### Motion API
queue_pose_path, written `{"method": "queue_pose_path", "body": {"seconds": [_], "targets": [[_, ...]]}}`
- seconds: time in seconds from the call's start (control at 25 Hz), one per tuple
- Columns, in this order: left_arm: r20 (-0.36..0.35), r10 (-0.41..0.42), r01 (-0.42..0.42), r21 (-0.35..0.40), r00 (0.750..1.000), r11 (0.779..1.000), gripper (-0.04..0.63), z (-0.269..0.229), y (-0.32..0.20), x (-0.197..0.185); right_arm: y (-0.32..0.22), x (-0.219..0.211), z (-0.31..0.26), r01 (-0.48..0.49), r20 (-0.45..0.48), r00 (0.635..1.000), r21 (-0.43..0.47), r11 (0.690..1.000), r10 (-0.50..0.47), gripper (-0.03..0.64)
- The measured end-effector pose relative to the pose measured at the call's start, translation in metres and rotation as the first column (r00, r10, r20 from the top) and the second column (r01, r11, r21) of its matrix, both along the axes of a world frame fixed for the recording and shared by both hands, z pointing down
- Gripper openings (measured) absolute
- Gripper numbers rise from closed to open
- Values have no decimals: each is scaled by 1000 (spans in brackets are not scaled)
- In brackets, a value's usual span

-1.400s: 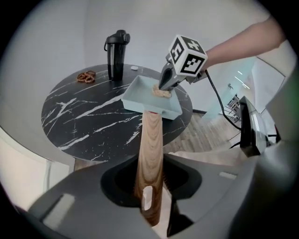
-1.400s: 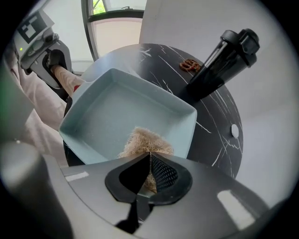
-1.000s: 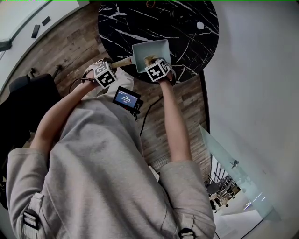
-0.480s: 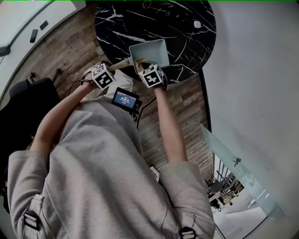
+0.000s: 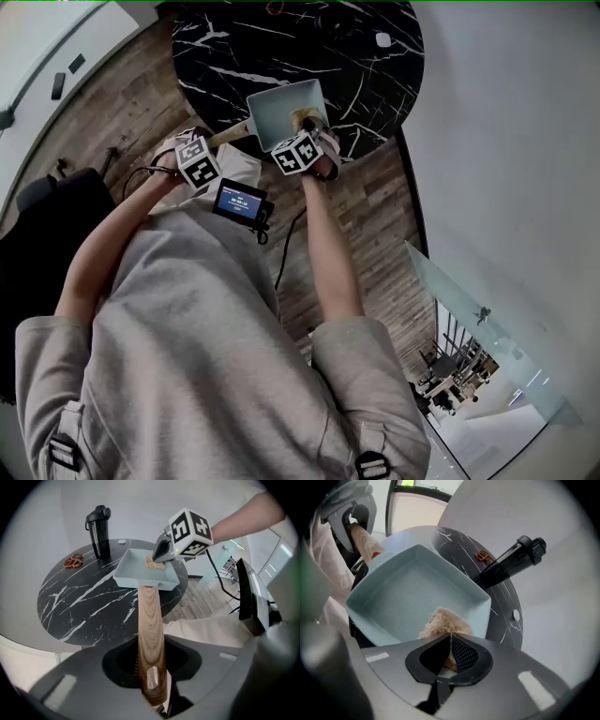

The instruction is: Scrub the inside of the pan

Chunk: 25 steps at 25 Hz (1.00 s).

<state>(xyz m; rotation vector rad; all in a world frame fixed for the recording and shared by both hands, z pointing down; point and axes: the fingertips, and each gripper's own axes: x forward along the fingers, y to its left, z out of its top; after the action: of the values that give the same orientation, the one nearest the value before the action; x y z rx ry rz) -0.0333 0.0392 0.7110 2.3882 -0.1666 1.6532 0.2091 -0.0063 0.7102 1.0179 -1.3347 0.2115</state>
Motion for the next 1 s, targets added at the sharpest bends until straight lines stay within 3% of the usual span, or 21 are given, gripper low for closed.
{"method": "queue_pose_path", "body": {"seconds": [0.12,0.6,0.76,1.0], "targets": [[10,24,-25,12,1000,1000,98,0,1,2,-4,12,-1,-30,-16,999,11,999,31,21],[32,153,-156,99,988,983,98,2,-5,1,-62,5,-1,18,-24,1000,56,998,-17,23],[24,150,-152,98,988,983,98,2,-6,0,-80,-2,1,-16,40,999,8,1000,15,21],[8,140,-140,91,990,986,98,2,-7,0,-79,-20,-2,-63,226,972,-23,998,66,21]]}}
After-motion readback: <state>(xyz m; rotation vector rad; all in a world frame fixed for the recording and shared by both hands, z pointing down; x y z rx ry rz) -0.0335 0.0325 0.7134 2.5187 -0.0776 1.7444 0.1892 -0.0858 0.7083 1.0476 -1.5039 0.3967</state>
